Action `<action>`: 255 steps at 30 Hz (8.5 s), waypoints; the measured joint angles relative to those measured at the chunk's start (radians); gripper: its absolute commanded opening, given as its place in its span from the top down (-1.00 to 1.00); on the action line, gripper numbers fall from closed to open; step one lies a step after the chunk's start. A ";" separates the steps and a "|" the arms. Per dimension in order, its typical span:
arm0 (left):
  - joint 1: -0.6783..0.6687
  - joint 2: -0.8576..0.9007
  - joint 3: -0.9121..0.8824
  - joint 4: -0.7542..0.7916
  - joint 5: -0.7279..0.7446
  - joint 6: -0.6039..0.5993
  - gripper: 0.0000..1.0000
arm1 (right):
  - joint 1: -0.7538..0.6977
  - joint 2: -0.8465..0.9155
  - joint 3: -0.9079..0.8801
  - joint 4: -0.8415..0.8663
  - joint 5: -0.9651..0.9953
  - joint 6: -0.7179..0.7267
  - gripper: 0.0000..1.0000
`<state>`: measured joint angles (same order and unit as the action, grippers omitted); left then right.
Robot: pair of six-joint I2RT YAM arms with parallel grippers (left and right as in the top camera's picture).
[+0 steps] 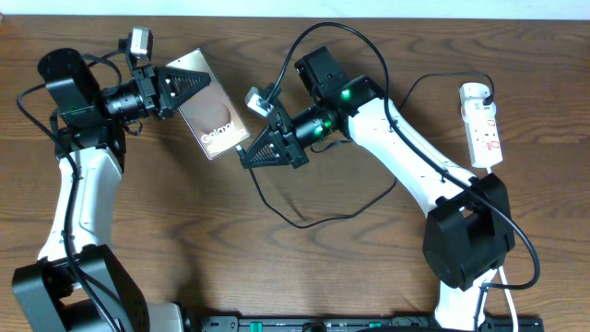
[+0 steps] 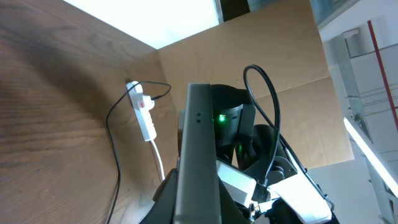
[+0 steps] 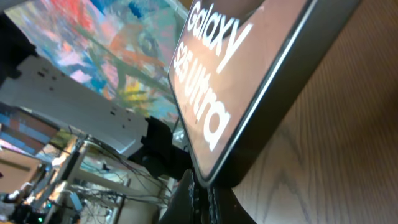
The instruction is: Plug charger to phone and switch on socket
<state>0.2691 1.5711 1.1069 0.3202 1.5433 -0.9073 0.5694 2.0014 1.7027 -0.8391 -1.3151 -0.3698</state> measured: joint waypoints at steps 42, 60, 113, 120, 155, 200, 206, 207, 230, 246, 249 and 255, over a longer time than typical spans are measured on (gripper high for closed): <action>0.001 0.000 -0.002 0.188 0.001 -0.015 0.86 | 0.024 0.016 0.000 0.024 -0.124 -0.073 0.98; 0.001 0.000 -0.002 0.190 0.004 -0.008 0.86 | 0.023 0.126 -0.003 0.102 -0.213 -0.052 0.98; 0.001 0.011 -0.002 0.148 0.004 0.078 0.86 | 0.007 0.126 -0.003 0.164 -0.218 0.101 0.98; 0.001 0.011 -0.002 0.147 0.004 0.078 0.86 | 0.018 0.126 -0.003 0.164 -0.218 0.101 0.98; 0.019 0.011 -0.026 0.122 0.004 0.097 0.86 | 0.022 0.126 -0.003 -0.084 -0.158 -0.030 0.98; -0.018 0.013 -0.044 0.118 0.004 0.101 0.85 | 0.011 0.088 -0.003 -0.040 -0.113 -0.081 0.98; -0.018 0.013 -0.044 0.118 0.004 0.101 0.86 | 0.001 0.088 -0.003 -0.039 -0.111 -0.081 0.98; -0.018 0.013 -0.044 0.118 0.003 0.101 0.86 | 0.001 0.088 -0.003 -0.039 -0.110 -0.081 0.98; -0.043 0.013 -0.044 0.126 0.003 0.123 0.85 | 0.001 0.088 -0.003 -0.041 -0.101 -0.081 0.98; -0.043 0.013 -0.044 0.131 -0.008 0.146 0.86 | -0.012 0.088 -0.003 -0.032 -0.103 -0.051 0.98; -0.044 0.013 -0.044 0.130 -0.006 0.149 0.85 | -0.018 0.088 -0.004 -0.031 -0.109 -0.049 0.98; -0.046 0.013 -0.044 0.131 -0.008 0.150 0.86 | -0.021 0.088 -0.004 -0.031 -0.117 -0.046 0.98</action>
<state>0.2234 1.5841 1.0626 0.4511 1.5352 -0.7574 0.5484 2.0895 1.6989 -0.8700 -1.4322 -0.4160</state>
